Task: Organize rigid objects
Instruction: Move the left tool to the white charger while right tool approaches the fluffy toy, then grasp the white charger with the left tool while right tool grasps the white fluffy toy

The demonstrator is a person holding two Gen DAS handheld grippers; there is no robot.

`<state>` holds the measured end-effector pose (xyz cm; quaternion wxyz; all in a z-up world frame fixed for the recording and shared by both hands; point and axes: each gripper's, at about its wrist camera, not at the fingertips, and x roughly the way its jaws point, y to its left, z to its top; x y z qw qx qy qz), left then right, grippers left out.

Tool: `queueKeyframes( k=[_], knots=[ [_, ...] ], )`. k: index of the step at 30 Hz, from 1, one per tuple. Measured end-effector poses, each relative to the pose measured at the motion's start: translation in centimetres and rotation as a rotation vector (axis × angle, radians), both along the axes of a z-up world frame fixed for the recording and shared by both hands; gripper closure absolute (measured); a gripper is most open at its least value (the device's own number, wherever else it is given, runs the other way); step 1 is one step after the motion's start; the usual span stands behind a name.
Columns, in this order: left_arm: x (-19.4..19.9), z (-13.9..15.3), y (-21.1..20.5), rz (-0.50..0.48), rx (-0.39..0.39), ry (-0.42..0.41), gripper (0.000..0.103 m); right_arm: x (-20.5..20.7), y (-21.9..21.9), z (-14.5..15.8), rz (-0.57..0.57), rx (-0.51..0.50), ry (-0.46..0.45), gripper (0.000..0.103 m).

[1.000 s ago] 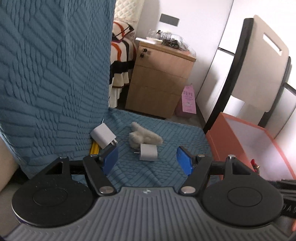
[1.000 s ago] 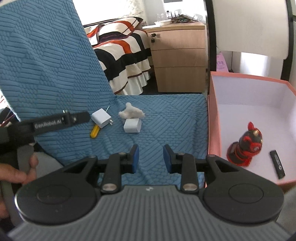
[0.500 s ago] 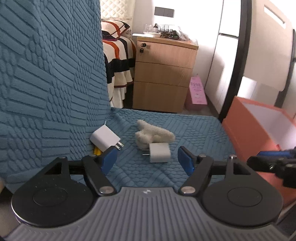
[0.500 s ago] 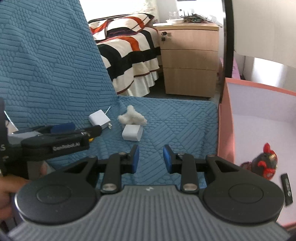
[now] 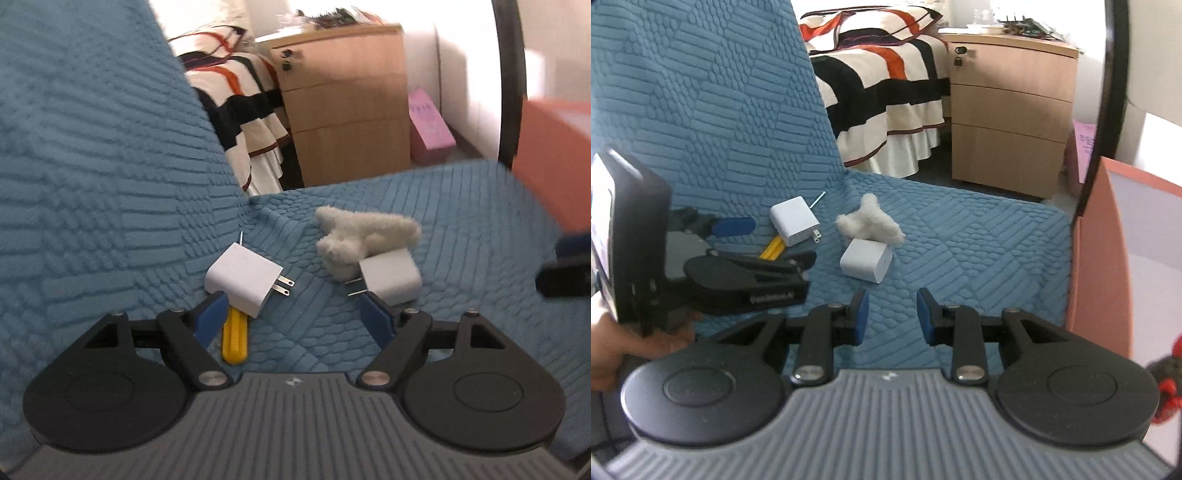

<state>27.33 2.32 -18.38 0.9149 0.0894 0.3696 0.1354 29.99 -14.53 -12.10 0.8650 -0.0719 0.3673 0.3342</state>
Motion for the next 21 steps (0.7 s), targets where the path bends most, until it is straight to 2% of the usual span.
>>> queueKeyframes(
  k=[4,11,15,21],
  knots=[
    [1.4,-1.4,0.3,-0.020,0.094,0.040,0.021,1.5,1.1,-0.3,0.023,-0.001,-0.006,0.062],
    [3.3,-3.2,1.1,-0.054,0.217,0.086,0.021,5.1,3.2,-1.3,0.055,0.029,0.037,0.063],
    [4.1,-4.0,1.5,-0.073,0.269,0.113,0.021,6.6,4.9,-2.2,0.096,0.009,0.012,0.063],
    [5.1,-4.5,2.8,-0.056,0.283,0.131,0.020,9.0,6.3,-4.0,0.094,-0.002,0.024,0.064]
  ],
)
